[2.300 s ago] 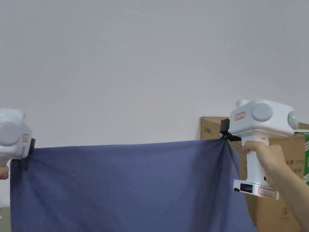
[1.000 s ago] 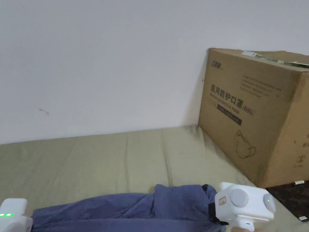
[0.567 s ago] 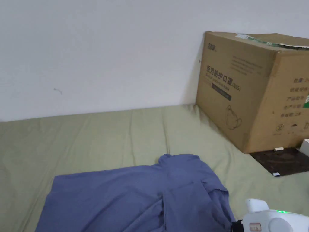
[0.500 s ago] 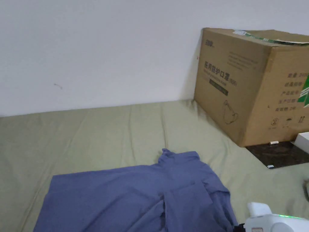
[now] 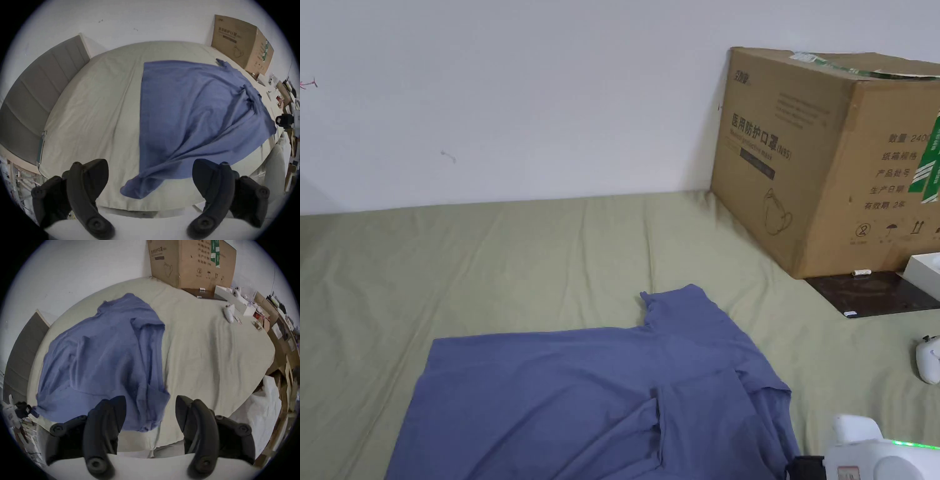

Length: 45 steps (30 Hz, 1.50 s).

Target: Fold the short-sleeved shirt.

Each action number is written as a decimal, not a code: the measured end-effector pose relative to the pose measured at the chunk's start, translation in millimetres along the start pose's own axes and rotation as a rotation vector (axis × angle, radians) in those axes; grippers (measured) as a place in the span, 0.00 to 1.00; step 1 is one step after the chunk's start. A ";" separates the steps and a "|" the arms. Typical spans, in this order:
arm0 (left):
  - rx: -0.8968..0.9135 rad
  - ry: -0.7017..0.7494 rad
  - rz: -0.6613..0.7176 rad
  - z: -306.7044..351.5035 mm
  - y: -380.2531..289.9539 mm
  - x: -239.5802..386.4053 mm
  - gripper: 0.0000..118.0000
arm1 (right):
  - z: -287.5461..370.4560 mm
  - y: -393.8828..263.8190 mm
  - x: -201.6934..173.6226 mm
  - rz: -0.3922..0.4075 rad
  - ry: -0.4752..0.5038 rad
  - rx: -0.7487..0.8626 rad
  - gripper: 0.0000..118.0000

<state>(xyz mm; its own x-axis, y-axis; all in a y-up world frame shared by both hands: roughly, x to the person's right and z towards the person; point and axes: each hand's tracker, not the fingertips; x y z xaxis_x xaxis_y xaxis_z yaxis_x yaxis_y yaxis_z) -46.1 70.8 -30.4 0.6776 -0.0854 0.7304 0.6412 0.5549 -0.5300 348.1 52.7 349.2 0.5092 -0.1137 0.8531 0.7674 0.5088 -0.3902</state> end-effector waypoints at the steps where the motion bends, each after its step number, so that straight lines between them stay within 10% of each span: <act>1: 0.007 -0.004 0.001 0.4 8.6 1.9 0.91 | 3.4 7.7 -1.5 -0.020 0.021 0.020 0.56; 3: 0.040 -0.052 0.014 3.0 24.5 8.1 0.83 | 8.0 24.5 -6.5 -0.044 0.081 0.052 0.56; 4: 0.047 -0.084 0.022 2.8 35.2 9.6 0.61 | 10.5 35.7 -11.6 -0.035 0.108 0.066 0.53; 7: 0.058 -0.114 0.054 -6.3 61.1 17.0 0.01 | 12.0 61.6 -31.7 0.043 0.089 0.122 0.00; 20: -0.014 -0.082 0.137 -123.5 165.9 15.7 0.00 | -88.3 141.7 -79.5 0.026 0.120 0.033 0.00; 25: -0.048 -0.071 0.148 -193.7 241.9 -1.1 0.89 | -119.9 168.0 -91.7 0.042 0.125 0.031 0.00; 35: -0.145 -0.070 0.164 -295.4 287.3 -6.7 0.76 | -151.9 169.6 -81.4 0.032 0.131 -0.008 0.00; 40: -0.075 -0.042 0.105 -271.2 287.6 -2.2 0.10 | -155.8 177.7 -67.4 0.013 0.145 -0.005 0.05; 41: -0.079 -0.044 0.083 -268.7 289.4 -2.5 0.10 | -157.9 184.7 -63.9 -0.010 0.154 -0.007 0.05; 43: -0.092 -0.046 0.052 -266.2 292.6 -2.1 0.04 | -163.7 205.2 -59.1 -0.004 0.153 -0.017 0.21; 45: -0.091 -0.047 0.037 -262.8 293.7 1.2 0.04 | -174.9 230.8 -57.0 0.052 0.107 -0.030 0.72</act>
<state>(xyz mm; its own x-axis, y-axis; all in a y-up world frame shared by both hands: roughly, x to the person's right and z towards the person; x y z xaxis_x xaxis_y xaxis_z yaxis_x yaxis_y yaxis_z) 237.7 16.2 -298.4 0.6849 -0.0263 0.7281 0.6480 0.4789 -0.5923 564.4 27.3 149.9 0.5858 -0.1787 0.7905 0.7494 0.4909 -0.4444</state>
